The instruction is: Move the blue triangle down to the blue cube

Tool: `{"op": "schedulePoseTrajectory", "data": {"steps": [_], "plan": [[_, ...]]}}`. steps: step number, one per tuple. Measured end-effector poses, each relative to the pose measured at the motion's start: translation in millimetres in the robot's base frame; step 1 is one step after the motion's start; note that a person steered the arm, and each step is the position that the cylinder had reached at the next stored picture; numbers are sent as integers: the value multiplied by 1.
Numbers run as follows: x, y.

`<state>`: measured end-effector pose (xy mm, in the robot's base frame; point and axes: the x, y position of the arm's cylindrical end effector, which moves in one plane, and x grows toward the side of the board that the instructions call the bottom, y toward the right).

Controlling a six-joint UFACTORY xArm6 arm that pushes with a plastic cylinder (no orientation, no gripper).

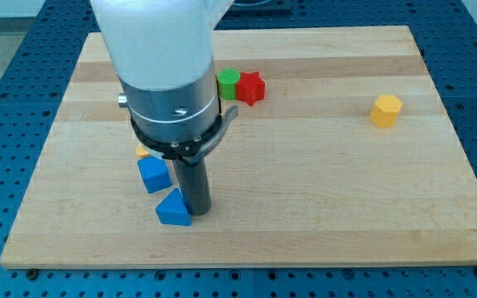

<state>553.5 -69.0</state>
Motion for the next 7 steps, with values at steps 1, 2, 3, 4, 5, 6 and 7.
{"op": "schedulePoseTrajectory", "data": {"steps": [1, 2, 3, 4, 5, 6, 7], "plan": [[-6, -2], [-6, -2], [7, 17], [22, 25], [19, 20], [3, 2], [3, -2]]}}
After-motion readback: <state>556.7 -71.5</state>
